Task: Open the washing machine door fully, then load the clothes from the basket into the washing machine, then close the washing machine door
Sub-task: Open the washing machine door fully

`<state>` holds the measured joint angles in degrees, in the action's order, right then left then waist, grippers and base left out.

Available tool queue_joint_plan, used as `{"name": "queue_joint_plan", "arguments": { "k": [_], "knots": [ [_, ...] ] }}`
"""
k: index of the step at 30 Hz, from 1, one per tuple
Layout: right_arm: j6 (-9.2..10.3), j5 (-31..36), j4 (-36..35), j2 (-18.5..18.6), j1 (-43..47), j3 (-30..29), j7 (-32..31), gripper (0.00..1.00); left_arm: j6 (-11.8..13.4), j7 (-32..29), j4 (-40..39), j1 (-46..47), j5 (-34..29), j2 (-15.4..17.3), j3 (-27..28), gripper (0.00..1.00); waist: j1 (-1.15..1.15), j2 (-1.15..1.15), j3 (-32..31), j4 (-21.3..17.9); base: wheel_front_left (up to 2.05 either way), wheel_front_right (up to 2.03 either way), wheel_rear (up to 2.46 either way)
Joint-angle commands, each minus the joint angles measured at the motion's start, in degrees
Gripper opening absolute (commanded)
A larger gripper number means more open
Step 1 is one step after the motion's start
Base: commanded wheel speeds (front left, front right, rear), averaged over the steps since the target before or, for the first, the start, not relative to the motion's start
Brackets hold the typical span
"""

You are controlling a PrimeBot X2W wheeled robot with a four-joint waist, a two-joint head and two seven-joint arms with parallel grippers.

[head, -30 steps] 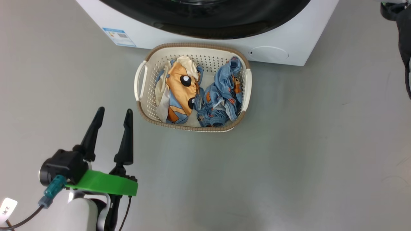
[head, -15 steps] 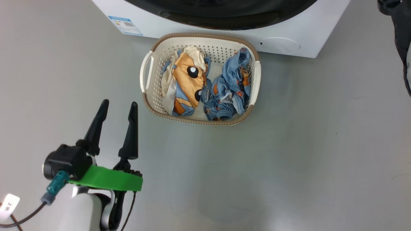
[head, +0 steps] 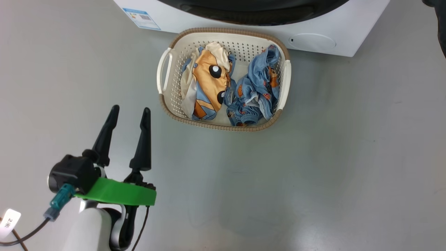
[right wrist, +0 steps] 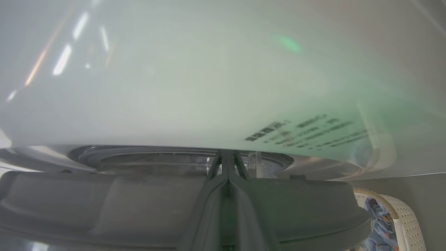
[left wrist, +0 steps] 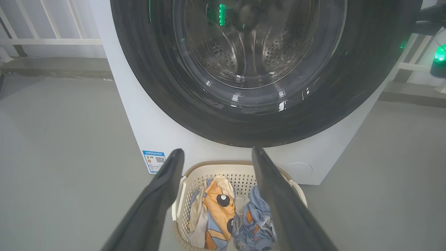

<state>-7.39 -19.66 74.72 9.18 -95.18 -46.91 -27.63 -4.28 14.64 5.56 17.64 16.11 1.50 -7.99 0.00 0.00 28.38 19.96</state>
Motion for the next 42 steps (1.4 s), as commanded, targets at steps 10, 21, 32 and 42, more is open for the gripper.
{"name": "queue_joint_plan", "arguments": {
  "k": [10, 21, 32, 42],
  "knots": [
    [-0.10, 2.4, -0.8, -3.0, -3.3, -1.2, -10.8, 0.00, 1.0, 0.4, -2.2, 1.2, 0.6, 1.4, 1.9, 1.00, 0.00, 0.00, 0.3, -0.3, 0.00, 0.00, 0.00],
    [-0.10, -3.2, -5.6, -4.9, -2.3, 1.8, -23.8, 0.00, 0.8, 0.4, -3.0, 0.8, -0.2, 1.4, 2.3, 1.00, 0.00, 0.00, -0.9, -1.2, 0.00, 0.00, 0.00],
    [-0.10, -11.3, -21.3, -6.2, 10.9, 8.3, -38.4, 0.00, 0.2, 0.4, -3.0, -1.3, -2.0, 1.4, 2.8, 1.00, 0.00, 0.00, -5.4, -1.6, 0.00, 0.00, 0.00],
    [-0.10, -24.6, -25.7, -6.3, 20.7, 19.3, -43.7, 0.00, -0.5, 0.4, -2.8, -2.5, -2.7, 1.4, 3.2, 1.00, 0.00, 0.00, -7.8, -1.5, 0.00, 0.00, 0.00]
  ]
}}
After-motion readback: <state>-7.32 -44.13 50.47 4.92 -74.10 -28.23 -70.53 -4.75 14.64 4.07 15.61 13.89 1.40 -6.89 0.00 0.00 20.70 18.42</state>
